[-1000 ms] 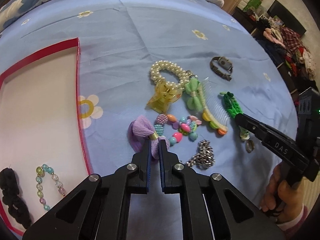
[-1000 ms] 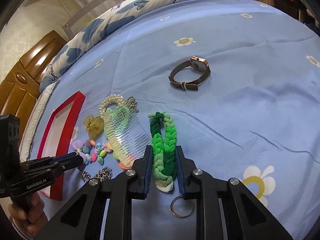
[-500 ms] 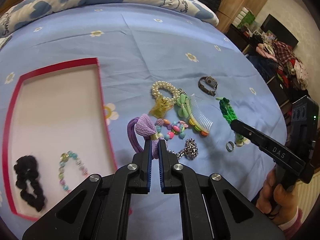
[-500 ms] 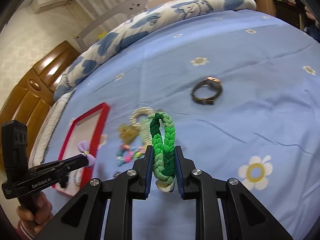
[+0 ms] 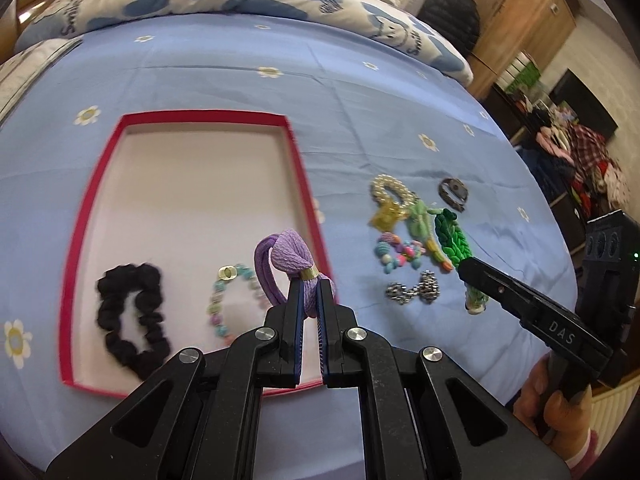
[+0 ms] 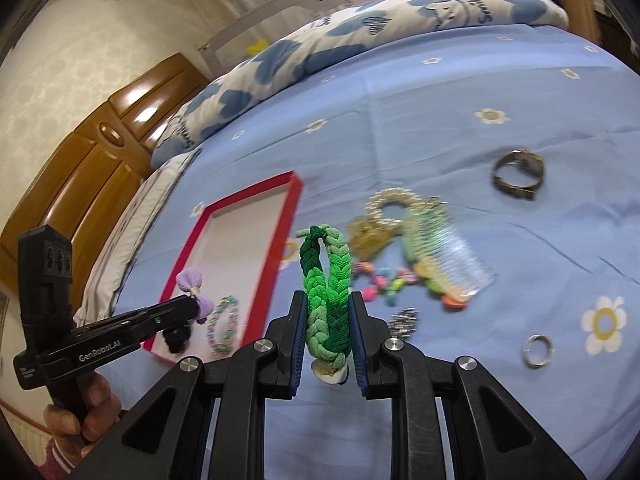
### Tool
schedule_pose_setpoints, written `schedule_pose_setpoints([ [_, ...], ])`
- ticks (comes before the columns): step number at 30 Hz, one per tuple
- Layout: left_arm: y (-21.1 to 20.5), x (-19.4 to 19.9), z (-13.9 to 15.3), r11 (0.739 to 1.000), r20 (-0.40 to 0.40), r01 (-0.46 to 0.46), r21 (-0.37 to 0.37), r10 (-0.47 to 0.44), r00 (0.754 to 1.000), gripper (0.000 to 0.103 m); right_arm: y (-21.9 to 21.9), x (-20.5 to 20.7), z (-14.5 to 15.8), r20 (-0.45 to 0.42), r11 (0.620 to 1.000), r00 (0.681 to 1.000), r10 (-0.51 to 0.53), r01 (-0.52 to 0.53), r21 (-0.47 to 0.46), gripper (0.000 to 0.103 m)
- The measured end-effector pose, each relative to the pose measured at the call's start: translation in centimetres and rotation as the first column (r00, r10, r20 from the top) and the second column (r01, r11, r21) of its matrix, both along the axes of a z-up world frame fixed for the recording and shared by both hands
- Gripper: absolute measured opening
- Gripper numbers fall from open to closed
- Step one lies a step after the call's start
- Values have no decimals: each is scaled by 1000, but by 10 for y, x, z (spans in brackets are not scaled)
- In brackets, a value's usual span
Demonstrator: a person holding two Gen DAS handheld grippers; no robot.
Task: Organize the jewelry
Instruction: 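Drop the bow tie into the tray with the left tool while the right drops the green bracelet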
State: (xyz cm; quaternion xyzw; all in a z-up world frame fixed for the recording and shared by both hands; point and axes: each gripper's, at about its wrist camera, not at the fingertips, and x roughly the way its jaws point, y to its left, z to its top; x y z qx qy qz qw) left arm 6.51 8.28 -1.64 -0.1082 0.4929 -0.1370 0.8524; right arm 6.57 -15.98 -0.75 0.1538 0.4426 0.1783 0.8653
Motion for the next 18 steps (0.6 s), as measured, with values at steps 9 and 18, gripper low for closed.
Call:
schedule_pose_setpoints([
  [9, 35, -5, -1, 996, 2, -91, 8, 91, 996, 5, 49, 7, 4, 4, 995, 995, 95, -95, 2, 20],
  [18, 59, 4, -5, 992, 1, -126, 32, 126, 992, 5, 95, 15, -2, -7, 985, 985, 174, -174, 1, 20],
])
